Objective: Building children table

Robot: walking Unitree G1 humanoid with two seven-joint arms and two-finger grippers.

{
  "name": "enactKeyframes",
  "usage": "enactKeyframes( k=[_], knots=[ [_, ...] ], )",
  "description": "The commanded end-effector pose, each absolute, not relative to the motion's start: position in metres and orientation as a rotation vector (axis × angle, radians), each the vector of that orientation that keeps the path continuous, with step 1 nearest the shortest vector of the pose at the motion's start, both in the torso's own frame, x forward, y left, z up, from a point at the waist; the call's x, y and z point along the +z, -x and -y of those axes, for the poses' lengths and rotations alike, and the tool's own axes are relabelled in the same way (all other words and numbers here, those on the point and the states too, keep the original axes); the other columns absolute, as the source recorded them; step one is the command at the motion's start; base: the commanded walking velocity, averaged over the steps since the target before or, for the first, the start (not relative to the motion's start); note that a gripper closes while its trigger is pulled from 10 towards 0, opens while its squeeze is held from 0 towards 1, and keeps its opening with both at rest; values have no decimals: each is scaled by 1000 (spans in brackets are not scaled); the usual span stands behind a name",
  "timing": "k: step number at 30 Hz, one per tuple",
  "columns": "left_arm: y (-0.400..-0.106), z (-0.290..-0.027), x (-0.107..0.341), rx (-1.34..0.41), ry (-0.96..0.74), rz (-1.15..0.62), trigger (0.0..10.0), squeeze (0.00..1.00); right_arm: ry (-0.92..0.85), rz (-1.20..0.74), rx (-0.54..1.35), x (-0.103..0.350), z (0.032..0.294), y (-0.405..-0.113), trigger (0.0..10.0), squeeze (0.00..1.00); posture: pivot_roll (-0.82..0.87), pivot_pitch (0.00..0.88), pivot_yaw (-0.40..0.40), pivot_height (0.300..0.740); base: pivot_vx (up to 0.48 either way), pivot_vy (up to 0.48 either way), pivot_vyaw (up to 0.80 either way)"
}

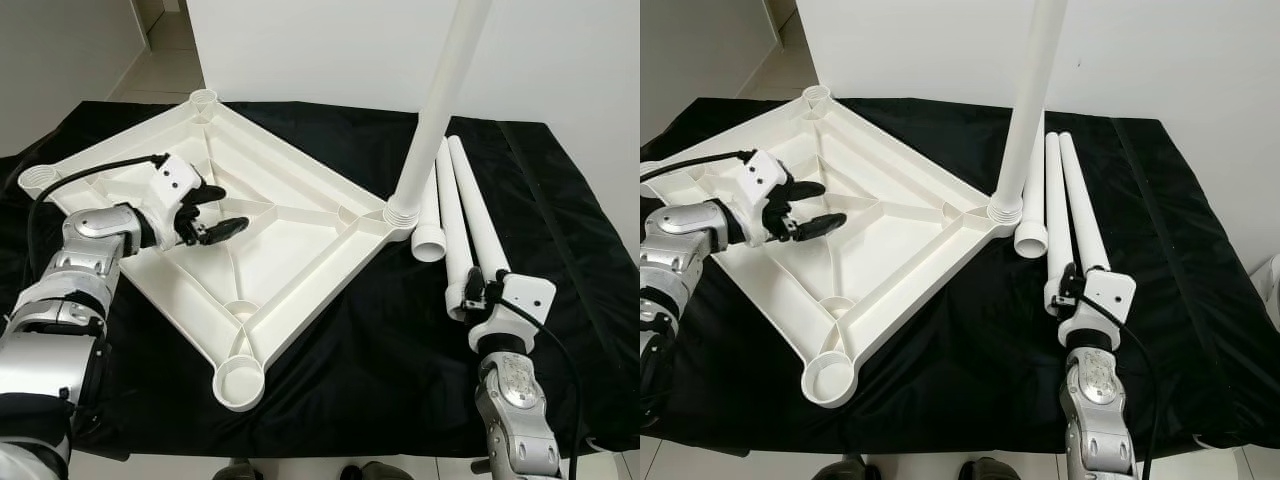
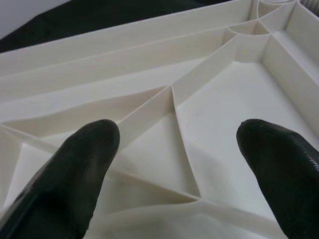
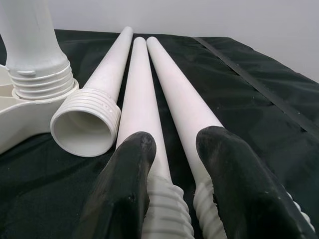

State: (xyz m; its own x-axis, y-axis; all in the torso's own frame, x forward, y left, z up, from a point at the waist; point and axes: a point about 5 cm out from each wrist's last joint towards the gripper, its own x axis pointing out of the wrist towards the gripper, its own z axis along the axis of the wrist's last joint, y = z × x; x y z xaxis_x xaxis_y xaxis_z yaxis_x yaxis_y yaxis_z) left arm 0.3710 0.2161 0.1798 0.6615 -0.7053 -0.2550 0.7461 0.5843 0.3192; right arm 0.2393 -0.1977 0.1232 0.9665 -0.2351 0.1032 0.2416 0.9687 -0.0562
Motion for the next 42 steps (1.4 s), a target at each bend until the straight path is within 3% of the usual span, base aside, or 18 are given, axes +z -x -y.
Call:
enactKeyframes(
  k=[1,3,4,6,7,19,35,42],
  knots=[
    [-371,-221,176,-830,-450,-149,10000,1000,63,73,-234,119,196,-237,10000,0,-33,69,16,740,0,0,0],
    [-371,-222,171,-816,-492,-181,10000,1000,60,72,-222,119,195,-237,10000,0,-30,70,13,740,0,0,0],
    [-370,-223,169,-815,-506,-203,10000,894,62,72,-218,119,195,-237,10000,0,-31,72,14,740,0,0,0],
    [-370,-224,168,-813,-514,-217,10000,894,63,71,-215,119,194,-237,10000,0,-31,72,14,740,0,0,0],
    [-370,-225,168,-817,-518,-229,10000,0,64,70,-214,119,194,-237,10000,0,-27,76,12,740,0,0,0],
    [-377,-239,187,-737,-562,-235,10000,0,60,60,-205,116,192,-233,10000,0,-25,88,16,740,0,0,0],
    [-375,-238,169,-746,-866,-377,10000,0,70,49,-182,115,190,-228,10000,0,-37,96,7,740,0,0,0],
    [-381,-227,175,-736,-873,-338,10000,0,70,45,-173,115,188,-228,10000,0,-42,106,4,740,0,0,0]
  ],
)
